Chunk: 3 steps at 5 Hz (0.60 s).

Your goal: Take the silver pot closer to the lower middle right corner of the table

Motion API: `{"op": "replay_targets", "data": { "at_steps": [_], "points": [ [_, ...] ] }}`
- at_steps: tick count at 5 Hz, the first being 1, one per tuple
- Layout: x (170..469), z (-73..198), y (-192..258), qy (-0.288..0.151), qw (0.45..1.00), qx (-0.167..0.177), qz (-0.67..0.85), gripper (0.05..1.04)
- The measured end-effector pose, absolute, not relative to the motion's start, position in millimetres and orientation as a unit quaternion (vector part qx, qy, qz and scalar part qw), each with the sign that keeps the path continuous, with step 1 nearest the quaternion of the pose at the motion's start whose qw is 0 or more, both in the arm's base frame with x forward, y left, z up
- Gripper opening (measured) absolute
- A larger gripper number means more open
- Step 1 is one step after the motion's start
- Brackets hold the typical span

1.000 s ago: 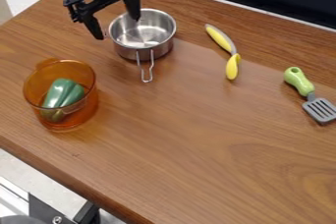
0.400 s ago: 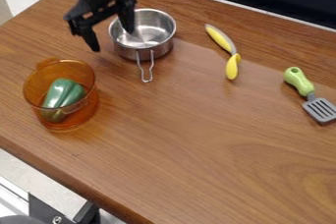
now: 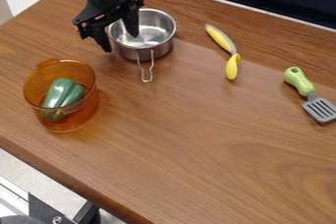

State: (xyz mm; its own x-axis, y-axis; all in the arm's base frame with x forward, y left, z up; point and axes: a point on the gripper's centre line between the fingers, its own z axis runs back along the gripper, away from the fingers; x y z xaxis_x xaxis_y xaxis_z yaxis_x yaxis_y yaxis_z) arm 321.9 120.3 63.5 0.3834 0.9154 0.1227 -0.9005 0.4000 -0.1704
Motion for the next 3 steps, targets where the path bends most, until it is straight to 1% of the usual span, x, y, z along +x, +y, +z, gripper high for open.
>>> {"op": "replay_targets", "data": {
  "at_steps": [1, 2, 3],
  "points": [
    [322.0, 59.4, 119.9, -0.101, 0.829, -0.035, 0.549, 0.406],
    [321.8, 58.8, 119.4, -0.101, 0.831, -0.027, 0.547, 0.192],
    [323.8, 59.1, 118.1, -0.106, 0.828, -0.026, 0.55, 0.074]
  ]
}}
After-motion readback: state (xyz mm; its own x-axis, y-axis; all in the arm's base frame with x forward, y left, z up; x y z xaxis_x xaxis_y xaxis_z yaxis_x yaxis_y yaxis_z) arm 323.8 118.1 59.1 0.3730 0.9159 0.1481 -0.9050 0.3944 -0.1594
